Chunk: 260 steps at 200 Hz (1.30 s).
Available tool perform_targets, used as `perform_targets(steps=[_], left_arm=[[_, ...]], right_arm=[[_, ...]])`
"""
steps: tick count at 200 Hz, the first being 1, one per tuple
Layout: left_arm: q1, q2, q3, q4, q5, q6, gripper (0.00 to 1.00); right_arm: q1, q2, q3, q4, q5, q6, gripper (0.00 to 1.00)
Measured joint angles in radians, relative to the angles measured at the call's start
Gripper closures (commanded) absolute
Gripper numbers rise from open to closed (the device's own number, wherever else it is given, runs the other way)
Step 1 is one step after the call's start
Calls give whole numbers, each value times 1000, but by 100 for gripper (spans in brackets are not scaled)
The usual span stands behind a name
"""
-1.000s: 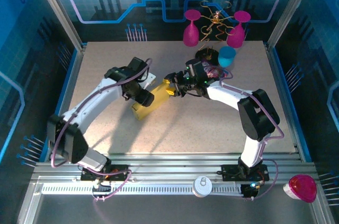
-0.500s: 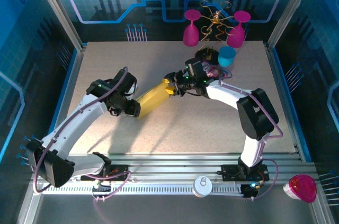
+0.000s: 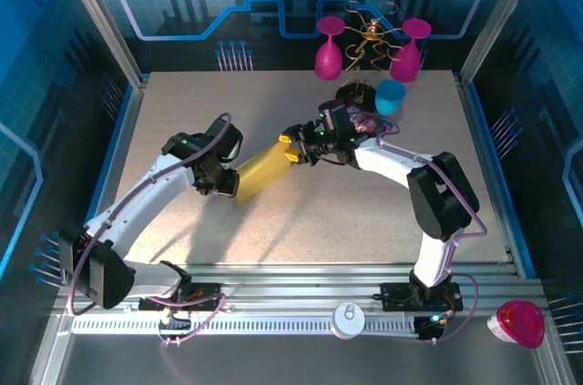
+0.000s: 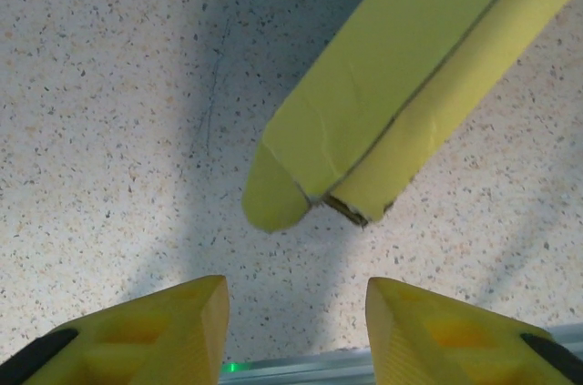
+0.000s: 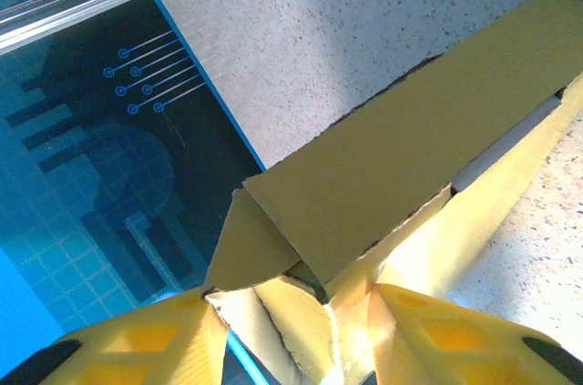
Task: Fold the paper box
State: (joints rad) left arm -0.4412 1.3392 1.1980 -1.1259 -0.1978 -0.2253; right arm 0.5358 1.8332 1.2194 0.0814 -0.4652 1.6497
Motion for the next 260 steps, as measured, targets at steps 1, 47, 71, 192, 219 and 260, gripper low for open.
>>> perform_targets(steps=[1,47,71,192,219,260], left_arm=[[0,1,0,2,0,0,58],[27,41,0,53,-8,37,66],[34,48,0,69,-8,49,70],[48,68,5,83,21,64,89],[55,80,30,55,45,46,89],[83,100,73,5,99,22,89]], right_arm=[[0,0,0,0,0,0,56],[0,1,0,0,0,0,58],[0,2,0,0,0,0,58],[-6,3,0,0,-11,-1,60],[-7,3,4,-7,-11,-1,59],[-7,7,17,-26,-13,-3,58]])
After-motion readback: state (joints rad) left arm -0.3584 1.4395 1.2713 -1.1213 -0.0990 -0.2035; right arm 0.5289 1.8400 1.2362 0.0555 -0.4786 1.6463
